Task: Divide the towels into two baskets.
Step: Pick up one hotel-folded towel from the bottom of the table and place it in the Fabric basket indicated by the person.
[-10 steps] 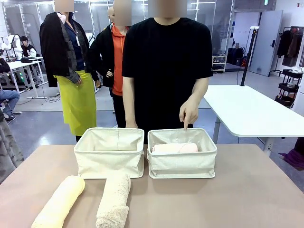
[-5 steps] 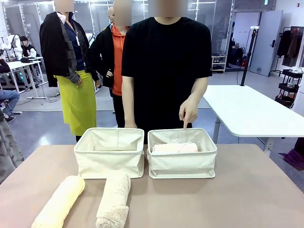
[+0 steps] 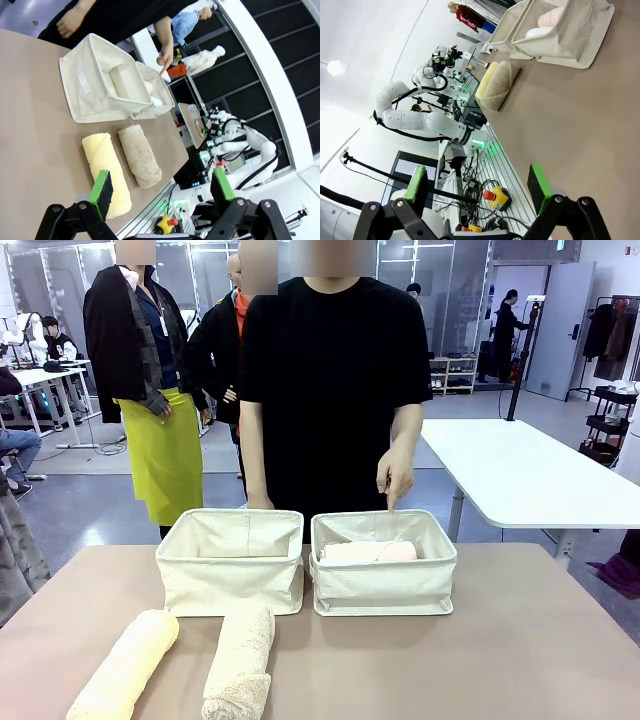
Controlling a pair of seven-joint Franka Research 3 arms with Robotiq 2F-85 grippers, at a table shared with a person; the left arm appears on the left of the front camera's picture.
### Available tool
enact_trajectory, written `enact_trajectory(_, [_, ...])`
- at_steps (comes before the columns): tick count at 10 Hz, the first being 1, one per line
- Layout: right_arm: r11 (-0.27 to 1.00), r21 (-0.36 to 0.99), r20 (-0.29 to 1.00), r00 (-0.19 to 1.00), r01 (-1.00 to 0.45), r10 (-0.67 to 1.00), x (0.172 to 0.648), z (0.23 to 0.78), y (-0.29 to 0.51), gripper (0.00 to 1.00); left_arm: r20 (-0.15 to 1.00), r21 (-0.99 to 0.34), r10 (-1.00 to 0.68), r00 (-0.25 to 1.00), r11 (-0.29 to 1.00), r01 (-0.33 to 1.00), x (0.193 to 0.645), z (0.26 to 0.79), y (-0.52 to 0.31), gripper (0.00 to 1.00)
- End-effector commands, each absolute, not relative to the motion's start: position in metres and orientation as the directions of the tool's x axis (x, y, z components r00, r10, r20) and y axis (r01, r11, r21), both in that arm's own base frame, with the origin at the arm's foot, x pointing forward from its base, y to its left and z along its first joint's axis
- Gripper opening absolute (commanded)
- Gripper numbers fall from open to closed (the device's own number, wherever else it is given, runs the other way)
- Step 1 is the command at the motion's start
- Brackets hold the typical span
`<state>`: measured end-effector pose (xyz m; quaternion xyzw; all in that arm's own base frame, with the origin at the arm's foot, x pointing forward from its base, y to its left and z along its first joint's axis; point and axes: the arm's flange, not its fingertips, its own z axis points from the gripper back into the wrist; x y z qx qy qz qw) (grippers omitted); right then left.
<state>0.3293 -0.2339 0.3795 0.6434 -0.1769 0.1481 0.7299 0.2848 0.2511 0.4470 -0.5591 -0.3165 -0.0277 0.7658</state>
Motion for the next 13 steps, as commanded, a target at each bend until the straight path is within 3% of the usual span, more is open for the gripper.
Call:
enact_trajectory(1, [0.128, 0.884, 0.454, 0.891, -0.45, -0.003, 0.329, 0.383, -0.232, 1.0, 0.528, -0.775, 0.139, 0.838, 0.483, 0.408, 0.289, 0.491, 0.211, 1.0])
enact_trajectory(4, [0.128, 0.884, 0.454, 0.891, -0.45, -0.003, 0.329, 0.383, -0.232, 1.0, 0.493, -0.627, -0.144, 0.858, 0.626, 0.465, 0.303, 0.524, 0.13, 1.0])
enact_trajectory(6, [0.128, 0.884, 0.454, 0.891, -0.45, -0.003, 0.329, 0.383, -0.232, 1.0, 0.417, -0.562, -0.208, 0.885, 0.706, 0.431, 0.312, 0.523, 0.083, 1.0])
enact_trajectory(10, [0.128, 0.884, 0.454, 0.891, -0.45, -0.003, 0.329, 0.383, -0.232, 1.0, 0.233, -0.42, -0.241, 0.942, 0.849, 0.321, 0.336, 0.491, 0.006, 1.0])
enact_trajectory(13, [0.128, 0.884, 0.454, 0.891, -0.45, -0.003, 0.329, 0.383, -0.232, 1.0, 0.215, -0.274, -0.188, 0.958, 0.93, 0.244, 0.349, 0.449, -0.033, 1.0])
